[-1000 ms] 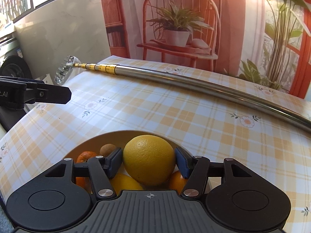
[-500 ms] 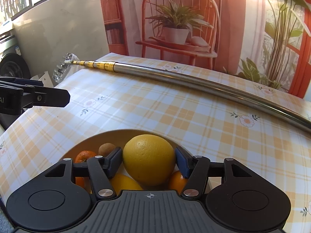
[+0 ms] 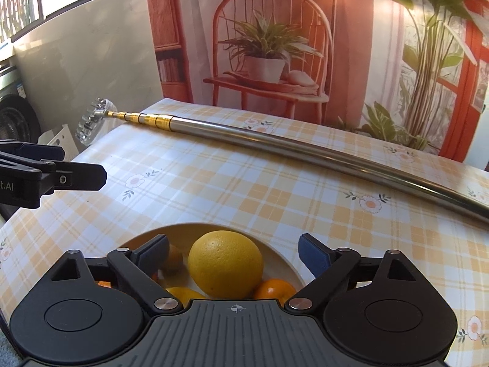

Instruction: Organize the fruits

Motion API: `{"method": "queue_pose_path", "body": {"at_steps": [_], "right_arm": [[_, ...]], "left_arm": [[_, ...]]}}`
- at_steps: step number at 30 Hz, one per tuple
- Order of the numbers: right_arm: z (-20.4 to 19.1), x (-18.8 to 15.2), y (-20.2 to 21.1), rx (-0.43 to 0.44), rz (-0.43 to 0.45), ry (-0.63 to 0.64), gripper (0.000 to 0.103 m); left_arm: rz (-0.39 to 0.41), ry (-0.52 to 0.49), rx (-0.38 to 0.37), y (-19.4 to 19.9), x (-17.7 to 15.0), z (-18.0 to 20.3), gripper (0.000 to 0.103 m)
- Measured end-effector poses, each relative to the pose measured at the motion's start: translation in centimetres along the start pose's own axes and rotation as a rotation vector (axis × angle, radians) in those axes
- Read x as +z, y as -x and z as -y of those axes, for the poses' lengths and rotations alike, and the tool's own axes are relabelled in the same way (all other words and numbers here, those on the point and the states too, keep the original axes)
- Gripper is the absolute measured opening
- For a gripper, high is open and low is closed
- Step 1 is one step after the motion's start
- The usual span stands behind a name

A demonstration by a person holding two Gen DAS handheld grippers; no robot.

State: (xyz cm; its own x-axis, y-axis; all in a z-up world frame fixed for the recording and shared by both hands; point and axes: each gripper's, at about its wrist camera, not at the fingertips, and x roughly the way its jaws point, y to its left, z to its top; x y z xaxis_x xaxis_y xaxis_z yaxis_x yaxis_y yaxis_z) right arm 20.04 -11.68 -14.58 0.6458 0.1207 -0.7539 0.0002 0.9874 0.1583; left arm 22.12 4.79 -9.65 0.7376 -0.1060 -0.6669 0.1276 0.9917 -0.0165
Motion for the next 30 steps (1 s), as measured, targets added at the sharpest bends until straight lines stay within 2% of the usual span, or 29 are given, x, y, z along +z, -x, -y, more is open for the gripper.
{"method": "queue_pose_path", "body": {"at_steps": [2,9,17,25,30], "right_arm": [[0.1,0.4,0.3,0.004,-0.006,-0.015,0.102],[0.5,0.8,1.1,0.009,-0.017,-0.059,0.102],[0.7,1.4,3.6,-0.013,0.019,-0.103,0.102],[0.9,3.3,8.6,-0.071,0.113,-0.133,0.103],[0.9,4.8,12.3,-0.122,0.189,-0.134,0.103]], "left_arm": [[0.003,0.001,-0.001,0.1,0.0,0.0,0.103],[0.013,0.001,0.0,0.6,0.1,-0.1,0.103],[0.002,-0.004,-0.02,1.7,0.8,0.0,0.103],[0.121,-0.1,0.042,5.7,2.9,1.8,0.103],[0.227,-0.094,0.01,9.0,4.7,2.0,0.103]]}}
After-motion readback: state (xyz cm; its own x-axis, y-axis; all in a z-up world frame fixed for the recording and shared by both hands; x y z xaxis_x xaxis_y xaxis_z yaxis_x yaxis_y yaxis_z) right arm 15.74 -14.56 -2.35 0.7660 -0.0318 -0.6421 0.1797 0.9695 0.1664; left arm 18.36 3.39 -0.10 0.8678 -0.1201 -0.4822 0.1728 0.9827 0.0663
